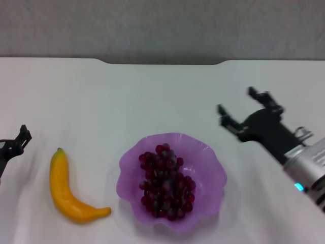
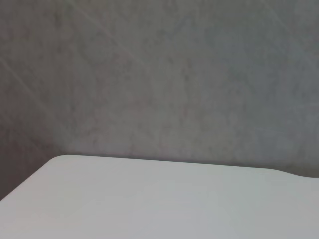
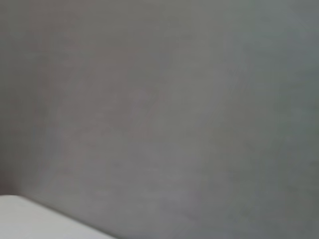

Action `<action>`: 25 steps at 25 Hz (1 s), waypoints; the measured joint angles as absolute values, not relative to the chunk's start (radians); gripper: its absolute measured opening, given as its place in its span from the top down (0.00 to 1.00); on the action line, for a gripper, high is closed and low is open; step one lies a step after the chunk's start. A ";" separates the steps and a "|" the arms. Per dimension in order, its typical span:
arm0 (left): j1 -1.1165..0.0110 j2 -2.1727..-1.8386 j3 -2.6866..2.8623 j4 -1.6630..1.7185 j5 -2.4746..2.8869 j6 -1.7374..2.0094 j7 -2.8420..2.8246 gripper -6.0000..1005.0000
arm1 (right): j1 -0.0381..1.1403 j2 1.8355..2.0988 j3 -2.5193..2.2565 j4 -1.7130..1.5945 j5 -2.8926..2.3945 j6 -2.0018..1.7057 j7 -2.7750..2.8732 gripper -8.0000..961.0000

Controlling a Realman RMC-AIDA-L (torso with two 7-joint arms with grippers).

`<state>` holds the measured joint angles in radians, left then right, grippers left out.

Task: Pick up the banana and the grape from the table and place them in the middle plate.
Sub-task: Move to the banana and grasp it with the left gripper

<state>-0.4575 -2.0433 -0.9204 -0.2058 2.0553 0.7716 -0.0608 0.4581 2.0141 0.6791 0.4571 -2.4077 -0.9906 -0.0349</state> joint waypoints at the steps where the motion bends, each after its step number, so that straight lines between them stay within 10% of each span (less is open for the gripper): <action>1: -0.459 -2.043 -0.919 -0.206 2.057 0.772 -0.061 0.11 | 0.467 2.012 0.681 0.426 -2.379 -0.991 -0.027 0.15; 11: -0.437 -2.035 -0.910 -0.303 2.118 0.759 -0.068 0.11 | 0.489 2.016 0.681 0.325 -2.297 -0.779 0.058 0.09; 19: -0.236 -1.919 -1.088 -0.989 2.230 0.305 0.161 0.11 | 0.483 2.013 0.683 0.316 -2.296 -0.773 0.058 0.09; 25: -0.146 -2.041 -1.515 -1.297 2.265 -0.338 0.497 0.11 | 0.488 2.014 0.674 0.319 -2.299 -0.747 0.054 0.09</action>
